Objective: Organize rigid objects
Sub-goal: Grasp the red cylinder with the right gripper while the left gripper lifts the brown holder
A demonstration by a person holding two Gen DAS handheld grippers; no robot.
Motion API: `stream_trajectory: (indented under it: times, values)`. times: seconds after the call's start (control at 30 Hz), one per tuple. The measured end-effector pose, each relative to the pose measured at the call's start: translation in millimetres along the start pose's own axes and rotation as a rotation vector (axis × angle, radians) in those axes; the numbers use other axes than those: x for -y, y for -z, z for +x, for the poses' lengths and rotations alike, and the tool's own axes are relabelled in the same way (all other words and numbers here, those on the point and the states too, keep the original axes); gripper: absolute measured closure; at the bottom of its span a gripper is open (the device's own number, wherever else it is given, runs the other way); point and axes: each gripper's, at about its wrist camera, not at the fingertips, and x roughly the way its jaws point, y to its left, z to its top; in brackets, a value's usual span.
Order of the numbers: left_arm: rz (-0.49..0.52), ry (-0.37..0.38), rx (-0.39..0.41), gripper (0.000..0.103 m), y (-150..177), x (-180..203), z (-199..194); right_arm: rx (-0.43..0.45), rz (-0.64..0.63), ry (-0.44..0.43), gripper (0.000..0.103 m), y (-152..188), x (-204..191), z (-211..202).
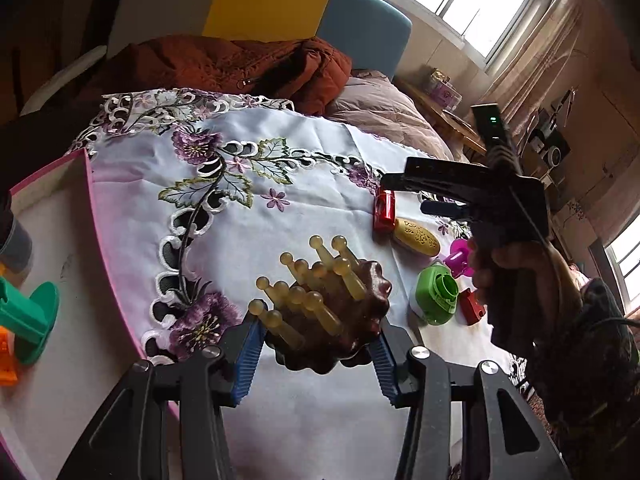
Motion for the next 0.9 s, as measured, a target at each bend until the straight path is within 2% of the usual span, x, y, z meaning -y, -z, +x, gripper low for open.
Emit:
stream_trajectory:
  times: [0.03,0.07,0.1,0.13,0.17,0.27,0.5,0.6,0.7,0.9]
  values:
    - [-0.001,-0.003,0.004,0.054,2,-2,-4,-0.025,-0.007,0.014,0.025,-2,-3,9]
    - [-0.003,-0.005,0.008,0.054,3,-4,-9,-0.051,-0.018,0.020,0.042,-3,-6,18]
    - [-0.005,-0.006,0.012,0.054,3,-6,-12,-0.081,-0.042,0.015,0.072,-2,-12,26]
    - [-0.007,-0.009,0.019,0.054,4,-8,-17,-0.097,-0.081,0.032,0.075,1,-18,30]
    - [-0.010,-0.012,0.024,0.054,6,-9,-21,-0.085,-0.130,0.052,0.076,3,-27,29]
    - [-0.022,-0.015,0.046,0.054,9,-16,-32,-0.100,-0.198,-0.023,0.076,15,-47,22]
    - [-0.054,-0.033,0.080,0.054,21,-32,-55,-0.120,-0.355,-0.119,0.076,62,-86,-10]
    - [-0.081,-0.051,0.088,0.054,27,-43,-65,-0.134,-0.404,-0.119,0.076,88,-93,-13]
    - [-0.110,-0.079,0.098,0.054,36,-55,-77,-0.149,-0.403,-0.114,0.076,109,-89,-6]
    - [-0.183,-0.149,0.137,0.054,57,-91,-112,-0.111,-0.389,-0.153,0.076,115,-81,-9]
